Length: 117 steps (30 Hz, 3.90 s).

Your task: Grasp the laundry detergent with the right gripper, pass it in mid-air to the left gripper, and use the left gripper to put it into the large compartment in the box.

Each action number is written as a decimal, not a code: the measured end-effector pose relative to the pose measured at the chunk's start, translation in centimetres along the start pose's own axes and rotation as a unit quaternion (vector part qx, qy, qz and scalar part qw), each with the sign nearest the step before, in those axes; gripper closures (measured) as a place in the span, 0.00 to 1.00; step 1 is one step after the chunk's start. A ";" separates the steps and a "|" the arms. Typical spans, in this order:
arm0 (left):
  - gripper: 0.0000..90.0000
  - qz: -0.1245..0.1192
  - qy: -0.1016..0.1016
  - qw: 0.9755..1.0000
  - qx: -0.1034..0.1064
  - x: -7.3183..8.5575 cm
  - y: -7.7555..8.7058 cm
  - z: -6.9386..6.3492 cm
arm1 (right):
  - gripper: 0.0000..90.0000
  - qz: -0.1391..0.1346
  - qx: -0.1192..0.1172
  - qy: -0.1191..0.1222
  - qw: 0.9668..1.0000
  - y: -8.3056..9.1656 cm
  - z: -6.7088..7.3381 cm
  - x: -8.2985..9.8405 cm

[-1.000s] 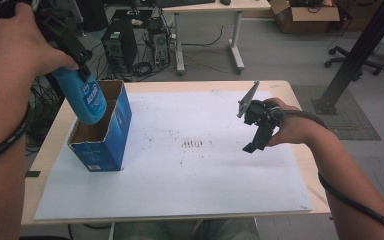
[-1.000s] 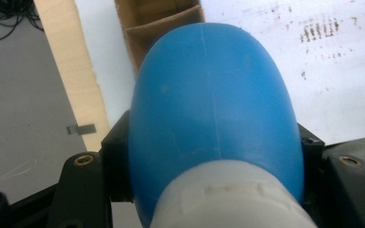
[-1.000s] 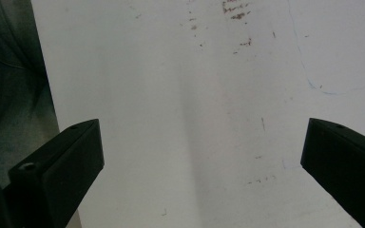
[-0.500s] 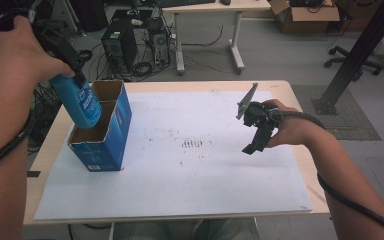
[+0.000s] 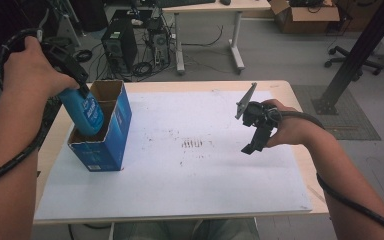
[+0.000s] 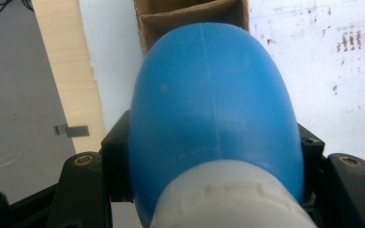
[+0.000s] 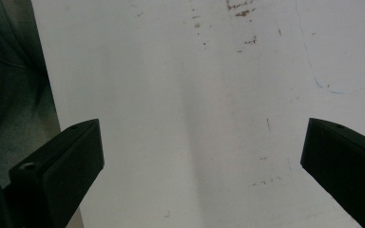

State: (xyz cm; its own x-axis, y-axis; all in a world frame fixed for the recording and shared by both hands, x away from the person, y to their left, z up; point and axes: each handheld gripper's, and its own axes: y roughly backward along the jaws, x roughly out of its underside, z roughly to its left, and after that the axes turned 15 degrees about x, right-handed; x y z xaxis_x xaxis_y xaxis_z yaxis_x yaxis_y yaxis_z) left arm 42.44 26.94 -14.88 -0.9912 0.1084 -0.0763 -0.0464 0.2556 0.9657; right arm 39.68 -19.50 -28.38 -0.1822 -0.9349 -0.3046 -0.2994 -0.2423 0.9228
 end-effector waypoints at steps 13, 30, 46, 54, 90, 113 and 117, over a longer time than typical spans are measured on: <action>0.42 0.014 0.001 1.000 0.002 -0.2 -3.4 1.1 | 0.01 0.000 -0.002 -0.002 1.000 -0.5 0.0 0.1; 0.42 0.022 0.002 1.000 0.004 -0.2 -7.4 1.9 | 0.01 0.000 -0.003 -0.002 1.000 -0.7 0.1 0.0; 0.42 0.028 0.002 1.000 0.004 -0.1 -10.3 2.2 | 0.01 0.002 -0.005 -0.001 1.000 -0.8 0.4 0.0; 0.42 0.032 0.007 0.999 0.004 0.0 -11.5 2.8 | 0.01 0.001 -0.005 -0.002 1.000 -1.0 0.4 0.1; 0.42 0.039 0.008 0.999 0.013 0.2 -13.3 3.9 | 0.01 0.002 -0.007 0.000 1.000 -1.3 0.6 -0.1; 0.34 0.036 0.002 0.999 0.002 -0.1 -13.3 3.1 | 0.01 -0.001 -0.006 -0.007 1.000 -1.1 0.6 0.4; 0.33 0.036 0.004 0.999 0.000 -0.1 -12.8 2.9 | 0.01 -0.002 -0.006 -0.007 1.000 -1.2 0.6 0.5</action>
State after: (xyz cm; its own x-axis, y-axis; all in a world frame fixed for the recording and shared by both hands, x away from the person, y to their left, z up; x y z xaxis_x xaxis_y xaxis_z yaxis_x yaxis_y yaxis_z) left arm 43.48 26.41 -27.98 -0.9928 0.1196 -0.0059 0.0240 0.2470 0.9687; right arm 39.37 -19.57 -29.79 -0.1949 -0.9299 -0.3121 -0.2892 -0.2496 0.9242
